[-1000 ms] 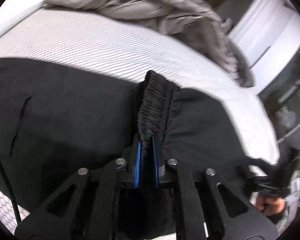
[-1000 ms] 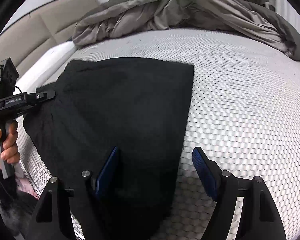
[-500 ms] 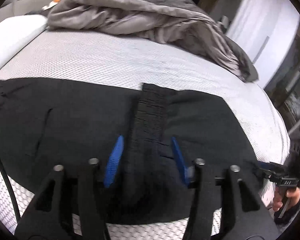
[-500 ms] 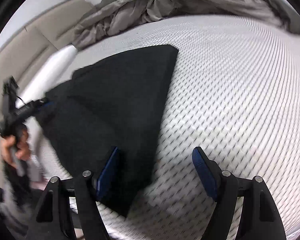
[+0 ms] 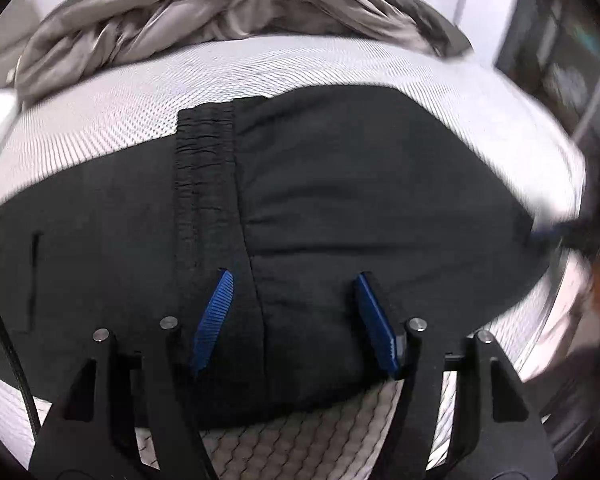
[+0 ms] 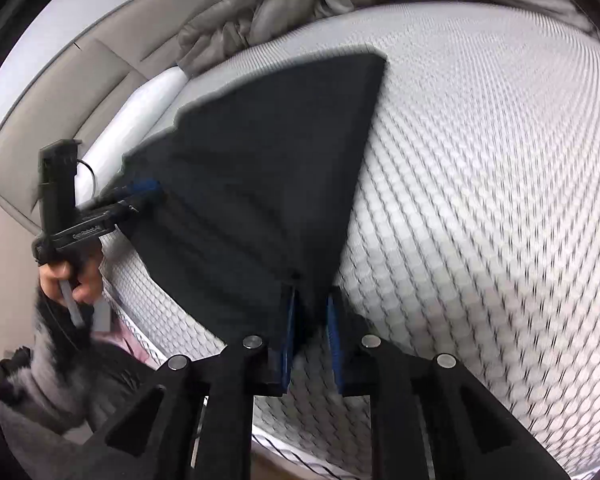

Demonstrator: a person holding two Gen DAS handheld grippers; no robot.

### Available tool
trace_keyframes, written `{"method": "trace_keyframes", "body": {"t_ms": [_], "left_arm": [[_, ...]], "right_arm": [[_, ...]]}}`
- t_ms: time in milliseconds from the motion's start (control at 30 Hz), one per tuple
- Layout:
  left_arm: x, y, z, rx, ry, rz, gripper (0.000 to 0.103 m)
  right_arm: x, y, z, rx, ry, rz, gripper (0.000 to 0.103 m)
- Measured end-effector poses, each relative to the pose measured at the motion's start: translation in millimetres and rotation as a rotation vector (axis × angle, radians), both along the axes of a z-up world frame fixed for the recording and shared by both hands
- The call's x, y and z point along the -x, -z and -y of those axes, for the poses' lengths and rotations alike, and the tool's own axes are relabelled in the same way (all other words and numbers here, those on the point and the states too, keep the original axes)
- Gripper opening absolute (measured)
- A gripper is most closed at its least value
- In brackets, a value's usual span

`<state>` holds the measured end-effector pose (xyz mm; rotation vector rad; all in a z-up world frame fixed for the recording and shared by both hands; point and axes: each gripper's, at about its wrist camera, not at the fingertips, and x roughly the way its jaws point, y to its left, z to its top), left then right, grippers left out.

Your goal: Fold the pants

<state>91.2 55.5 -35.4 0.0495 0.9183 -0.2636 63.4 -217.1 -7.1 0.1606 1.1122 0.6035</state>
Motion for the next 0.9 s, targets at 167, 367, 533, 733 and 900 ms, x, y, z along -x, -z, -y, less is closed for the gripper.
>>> {"method": "trace_keyframes", "body": {"t_ms": [167, 367, 533, 733, 900], "left_arm": [[16.4, -13.8, 0.3, 0.102, 0.021, 0.032, 0.073], [11.1, -4.0, 21.3, 0.050, 0.052, 0.012, 0.073], [19.1, 2.6, 28.6, 0.007, 0.105, 0.001, 0.074], [26.7, -16.4, 18.0, 0.090, 0.075, 0.064, 0.074], [4.5, -8.2, 52.1, 0.089, 0.097, 0.063, 0.074]], "right_arm": [[5.9, -26.2, 0.5, -0.061, 0.055, 0.108, 0.063], [-27.7, 3.5, -32.1, -0.087, 0.071, -0.013, 0.014], [-34.6, -15.4, -32.7, -0.054, 0.099, 0.026, 0.018], [0.2, -35.1, -46.2, 0.095, 0.116, 0.173, 0.022], [4.5, -49.4, -94.7, 0.012, 0.062, 0.311, 0.022]]}}
